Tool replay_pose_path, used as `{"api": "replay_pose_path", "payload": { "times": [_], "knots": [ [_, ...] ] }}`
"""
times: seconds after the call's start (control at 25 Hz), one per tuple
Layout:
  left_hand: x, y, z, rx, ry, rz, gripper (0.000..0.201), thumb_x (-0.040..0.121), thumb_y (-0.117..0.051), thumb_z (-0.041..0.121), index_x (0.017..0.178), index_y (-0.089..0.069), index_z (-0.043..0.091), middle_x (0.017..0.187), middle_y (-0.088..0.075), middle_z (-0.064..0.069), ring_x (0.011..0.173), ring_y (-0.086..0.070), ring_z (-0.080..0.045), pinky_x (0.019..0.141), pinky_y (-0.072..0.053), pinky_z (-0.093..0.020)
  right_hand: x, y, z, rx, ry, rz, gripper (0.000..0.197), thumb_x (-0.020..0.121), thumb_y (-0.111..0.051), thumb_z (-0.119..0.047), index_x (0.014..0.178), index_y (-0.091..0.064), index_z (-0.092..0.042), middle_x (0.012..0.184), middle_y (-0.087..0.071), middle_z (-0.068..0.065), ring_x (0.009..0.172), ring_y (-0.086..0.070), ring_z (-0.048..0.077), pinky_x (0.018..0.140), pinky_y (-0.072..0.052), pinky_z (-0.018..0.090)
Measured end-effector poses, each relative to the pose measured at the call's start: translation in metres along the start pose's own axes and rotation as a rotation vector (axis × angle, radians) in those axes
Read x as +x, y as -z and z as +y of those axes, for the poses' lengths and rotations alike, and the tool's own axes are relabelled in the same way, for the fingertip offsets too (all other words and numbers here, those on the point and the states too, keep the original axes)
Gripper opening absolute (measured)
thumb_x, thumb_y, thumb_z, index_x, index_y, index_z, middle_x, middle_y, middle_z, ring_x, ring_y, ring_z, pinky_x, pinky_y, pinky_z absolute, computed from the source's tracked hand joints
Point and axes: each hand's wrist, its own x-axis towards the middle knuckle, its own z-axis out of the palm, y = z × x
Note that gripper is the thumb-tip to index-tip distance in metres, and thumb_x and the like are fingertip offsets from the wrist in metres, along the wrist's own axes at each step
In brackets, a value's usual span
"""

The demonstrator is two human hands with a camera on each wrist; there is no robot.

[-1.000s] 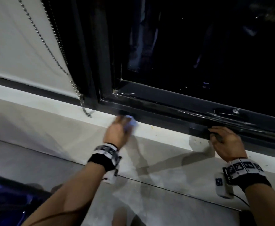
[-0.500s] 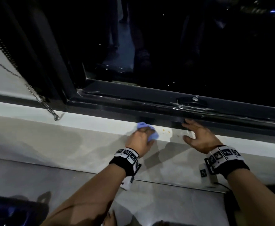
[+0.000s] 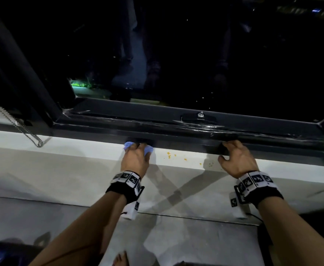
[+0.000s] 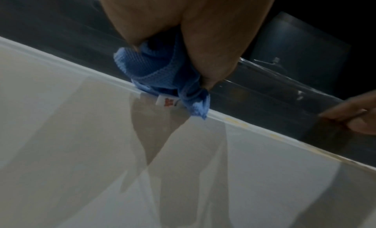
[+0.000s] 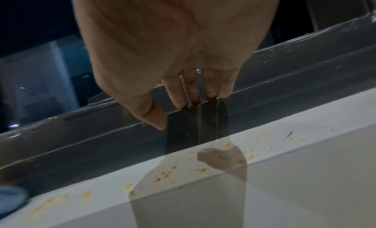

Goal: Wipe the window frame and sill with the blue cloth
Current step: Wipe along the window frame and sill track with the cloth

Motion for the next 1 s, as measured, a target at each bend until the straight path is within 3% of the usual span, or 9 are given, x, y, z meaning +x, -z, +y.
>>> {"api": "replay_pose_path", "payload": {
  "times": [0.08,0.24,0.32,0.44,0.52,0.6,0.76,0.84,1.0],
  "knots": [
    [-0.001,-0.015,0.023,-0.001,-0.044,-0.014,0.032,0.093,-0.05,0.04,0.118,-0.063,0.026,0.113,-0.067,-0.003,0.111,-0.059,-0.029,0.09,-0.051,-0.038,-0.003,-0.001,0.0,-0.014,-0.014,-0.031,0.062,0.085,-0.062,-0.037,0.142,-0.046,-0.016,0.146,-0.041,0.005,0.13,-0.042,0.031,0.109,-0.037,0.037],
    [-0.02,-0.016,0.067,-0.06,-0.326,-0.119,0.026,0.09,-0.06,0.026,0.113,-0.069,0.027,0.112,-0.068,0.005,0.108,-0.06,-0.024,0.088,-0.05,-0.033,-0.007,0.002,0.009,-0.003,0.035,-0.094,0.069,0.088,-0.06,-0.037,0.15,-0.036,-0.019,0.155,-0.03,0.0,0.14,-0.03,0.026,0.114,-0.027,0.033],
    [-0.016,-0.002,0.066,-0.137,-0.291,-0.181,0.024,0.09,-0.061,0.024,0.111,-0.071,0.03,0.108,-0.067,0.008,0.098,-0.066,-0.019,0.084,-0.053,-0.032,-0.007,0.005,0.014,0.014,0.062,-0.108,0.07,0.088,-0.06,-0.036,0.15,-0.035,-0.021,0.156,-0.029,-0.003,0.141,-0.029,0.024,0.114,-0.026,0.032],
    [-0.001,0.011,0.058,-0.125,-0.176,-0.097,0.025,0.094,-0.059,0.03,0.117,-0.07,0.03,0.112,-0.064,-0.001,0.097,-0.065,-0.022,0.082,-0.048,-0.026,-0.005,0.006,0.017,0.039,0.066,-0.089,0.069,0.087,-0.061,-0.036,0.15,-0.036,-0.021,0.155,-0.03,-0.003,0.14,-0.03,0.024,0.113,-0.028,0.032],
    [-0.002,0.008,0.07,-0.146,-0.142,-0.108,0.022,0.094,-0.055,0.028,0.108,-0.072,0.03,0.098,-0.064,0.0,0.085,-0.065,-0.021,0.072,-0.042,-0.021,-0.007,0.003,0.016,0.039,0.065,-0.085,0.07,0.086,-0.06,-0.036,0.15,-0.035,-0.021,0.156,-0.029,-0.003,0.14,-0.03,0.025,0.114,-0.028,0.033],
    [-0.011,-0.006,0.093,-0.167,-0.21,-0.139,0.025,0.088,-0.05,0.028,0.098,-0.073,0.029,0.086,-0.067,0.003,0.085,-0.065,-0.023,0.073,-0.045,-0.024,-0.008,0.001,0.018,0.039,0.075,-0.085,0.072,0.086,-0.06,-0.036,0.151,-0.033,-0.02,0.157,-0.027,-0.002,0.141,-0.027,0.026,0.116,-0.027,0.035],
    [-0.032,-0.021,0.114,-0.122,-0.413,-0.325,0.026,0.093,-0.059,0.033,0.116,-0.07,0.029,0.112,-0.069,0.0,0.105,-0.062,-0.021,0.086,-0.039,-0.02,-0.007,0.005,0.03,0.098,0.118,-0.111,0.067,0.085,-0.062,-0.031,0.148,-0.04,-0.023,0.156,-0.03,-0.006,0.142,-0.029,0.02,0.115,-0.025,0.029],
    [-0.023,-0.014,0.112,-0.146,-0.34,-0.215,0.026,0.094,-0.059,0.031,0.118,-0.069,0.031,0.113,-0.064,0.002,0.101,-0.063,-0.019,0.084,-0.039,-0.02,-0.004,0.013,0.043,0.182,0.105,-0.066,0.056,0.086,-0.062,-0.028,0.141,-0.051,-0.023,0.152,-0.037,-0.007,0.138,-0.037,0.019,0.112,-0.029,0.029],
    [-0.011,-0.024,0.112,-0.157,-0.162,-0.061,0.018,0.088,-0.058,0.021,0.089,-0.071,0.033,0.089,-0.065,0.004,0.086,-0.067,-0.024,0.076,-0.046,-0.023,0.0,0.02,0.08,0.096,-0.068,0.011,0.056,0.087,-0.062,-0.028,0.141,-0.049,-0.02,0.15,-0.038,0.002,0.136,-0.036,0.028,0.112,-0.036,0.039]
  ]
}}
